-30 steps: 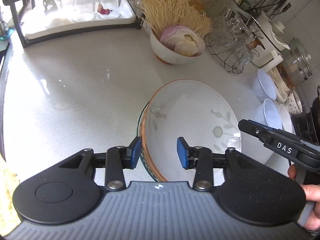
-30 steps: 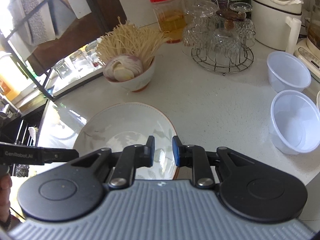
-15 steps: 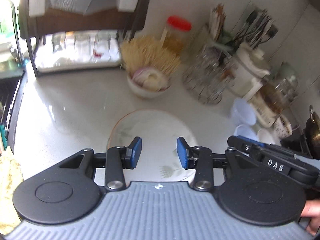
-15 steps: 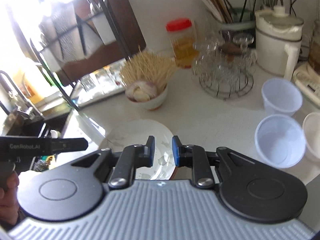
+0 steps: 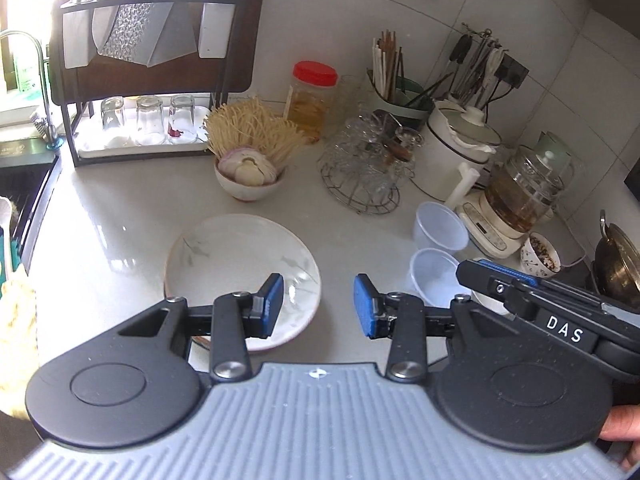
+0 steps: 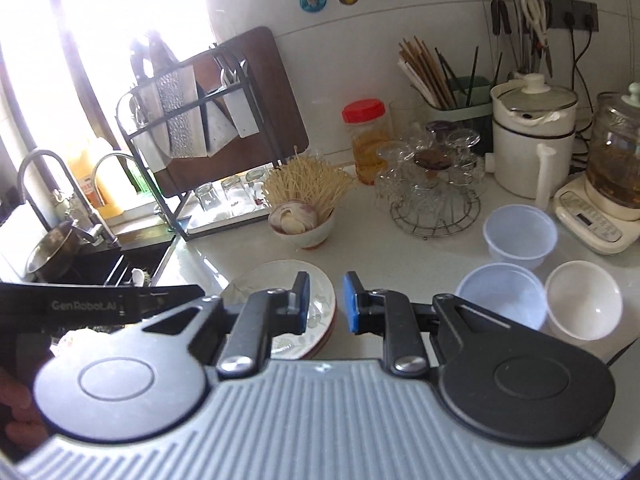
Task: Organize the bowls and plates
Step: 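Move both open tools toward the rim of the blue-white plastic bowl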
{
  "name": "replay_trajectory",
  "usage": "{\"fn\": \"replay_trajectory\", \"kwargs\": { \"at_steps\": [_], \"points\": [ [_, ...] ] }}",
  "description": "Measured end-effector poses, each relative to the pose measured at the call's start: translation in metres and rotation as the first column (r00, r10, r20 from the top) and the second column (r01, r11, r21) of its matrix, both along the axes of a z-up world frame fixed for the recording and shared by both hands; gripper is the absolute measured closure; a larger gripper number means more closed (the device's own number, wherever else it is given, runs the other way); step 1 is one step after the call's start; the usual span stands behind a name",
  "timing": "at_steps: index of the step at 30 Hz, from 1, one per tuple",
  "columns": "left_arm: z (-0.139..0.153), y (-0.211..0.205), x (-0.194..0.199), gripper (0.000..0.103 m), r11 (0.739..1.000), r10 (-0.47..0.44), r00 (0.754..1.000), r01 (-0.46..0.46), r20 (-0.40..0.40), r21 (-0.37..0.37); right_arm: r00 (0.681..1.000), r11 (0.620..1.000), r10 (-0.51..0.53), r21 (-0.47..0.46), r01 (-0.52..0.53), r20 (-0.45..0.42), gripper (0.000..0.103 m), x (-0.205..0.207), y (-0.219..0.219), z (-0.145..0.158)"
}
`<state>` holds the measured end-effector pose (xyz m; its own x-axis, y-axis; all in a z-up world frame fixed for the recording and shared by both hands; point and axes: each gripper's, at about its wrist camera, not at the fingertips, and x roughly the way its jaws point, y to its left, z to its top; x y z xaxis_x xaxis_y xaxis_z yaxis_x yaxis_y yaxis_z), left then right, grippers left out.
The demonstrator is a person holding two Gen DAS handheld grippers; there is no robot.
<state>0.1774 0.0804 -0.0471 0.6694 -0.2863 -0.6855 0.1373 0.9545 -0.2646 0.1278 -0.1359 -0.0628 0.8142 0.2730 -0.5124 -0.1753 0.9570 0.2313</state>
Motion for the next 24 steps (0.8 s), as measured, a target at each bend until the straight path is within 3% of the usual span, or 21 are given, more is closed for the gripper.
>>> {"fn": "replay_trajectory", "kwargs": {
  "at_steps": [15,24],
  "points": [
    [-0.011,-0.046,-0.07,0.059,1.0,0.0,1.0,-0.001,-0.018,-0.009,1.0,1.0,-0.023,-0.013,0.023,-0.001,0.081,-0.062,-0.041,-0.005],
    [-0.012,-0.061,-0.073,0.059,0.998,-0.041,0.999,0.04,-0.03,-0.041,0.992,0.993,-0.117,-0.004,0.117,-0.039,0.081,-0.074,-0.064,-0.008]
  ]
}}
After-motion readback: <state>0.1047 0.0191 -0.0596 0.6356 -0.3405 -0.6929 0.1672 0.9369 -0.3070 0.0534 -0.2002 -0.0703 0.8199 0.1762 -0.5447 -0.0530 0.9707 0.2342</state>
